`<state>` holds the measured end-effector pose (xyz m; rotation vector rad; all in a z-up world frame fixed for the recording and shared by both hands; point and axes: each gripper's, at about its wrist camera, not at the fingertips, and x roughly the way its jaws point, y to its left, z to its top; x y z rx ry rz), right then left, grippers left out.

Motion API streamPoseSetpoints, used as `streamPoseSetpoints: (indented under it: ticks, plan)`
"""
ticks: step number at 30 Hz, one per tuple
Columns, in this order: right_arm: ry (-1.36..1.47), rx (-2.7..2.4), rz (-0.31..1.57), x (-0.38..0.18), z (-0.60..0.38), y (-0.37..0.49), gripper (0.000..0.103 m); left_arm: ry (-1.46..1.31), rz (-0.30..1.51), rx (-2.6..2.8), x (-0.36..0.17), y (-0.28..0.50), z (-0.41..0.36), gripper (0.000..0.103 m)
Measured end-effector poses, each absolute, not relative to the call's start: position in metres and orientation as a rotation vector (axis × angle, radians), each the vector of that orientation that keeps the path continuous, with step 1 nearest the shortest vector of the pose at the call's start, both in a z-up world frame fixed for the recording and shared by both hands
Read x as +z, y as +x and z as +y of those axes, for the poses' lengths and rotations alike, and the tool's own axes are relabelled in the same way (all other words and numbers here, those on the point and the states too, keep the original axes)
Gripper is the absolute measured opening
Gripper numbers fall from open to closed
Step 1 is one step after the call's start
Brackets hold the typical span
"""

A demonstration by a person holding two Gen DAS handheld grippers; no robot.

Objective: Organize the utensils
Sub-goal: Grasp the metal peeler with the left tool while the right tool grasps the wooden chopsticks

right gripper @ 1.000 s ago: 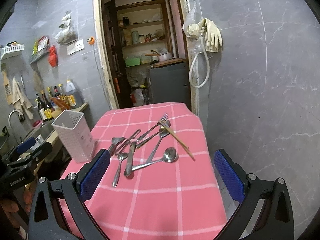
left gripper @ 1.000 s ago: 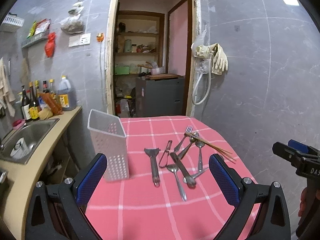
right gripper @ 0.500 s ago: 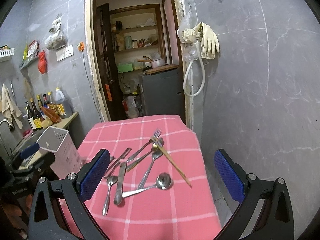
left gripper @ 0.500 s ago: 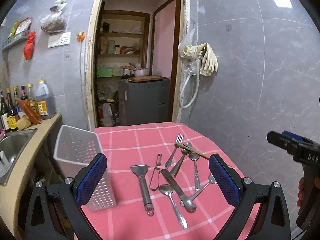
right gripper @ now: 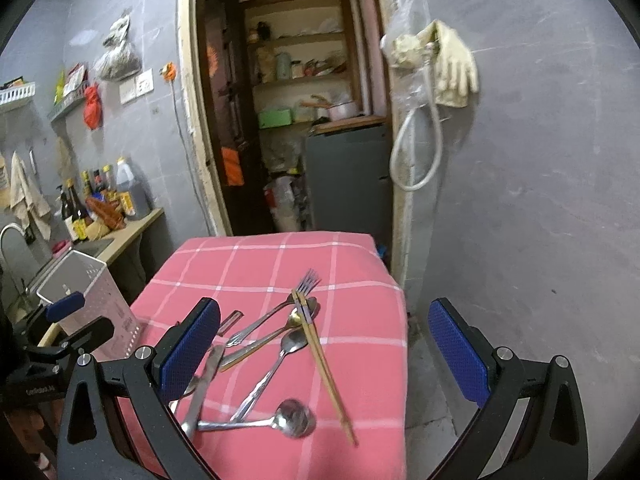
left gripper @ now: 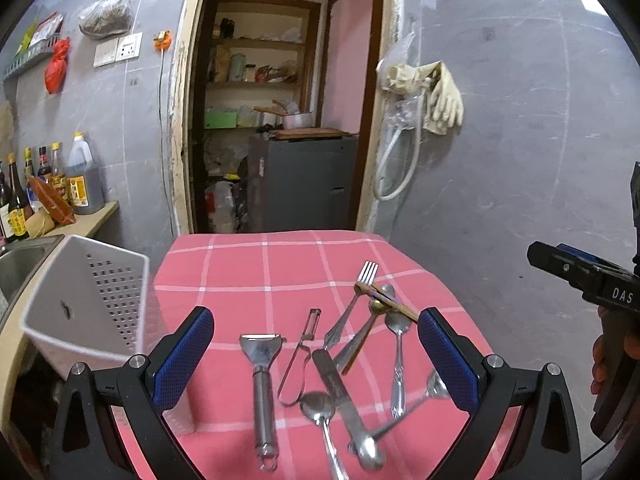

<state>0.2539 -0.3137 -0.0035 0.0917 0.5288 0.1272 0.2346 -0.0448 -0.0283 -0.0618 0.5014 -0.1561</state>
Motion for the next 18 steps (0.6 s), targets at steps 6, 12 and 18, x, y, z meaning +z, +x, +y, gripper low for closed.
streamPoseSetpoints:
  ticks: [6, 12, 18]
  plan:
    - [0.090, 0.260, 0.625, -0.032, -0.314, 0.320, 0.102, -0.068, 0.569, -0.035, -0.050, 0.274, -0.058, 0.103]
    - [0.073, 0.352, 0.759, -0.076, -0.298, 0.372, 0.088, -0.077, 0.683, 0.085, -0.079, 0.307, -0.059, 0.098]
    - [0.069, 0.400, 0.912, -0.121, -0.272, 0.402, 0.063, -0.096, 0.838, 0.165, -0.109, 0.332, -0.049, 0.083]
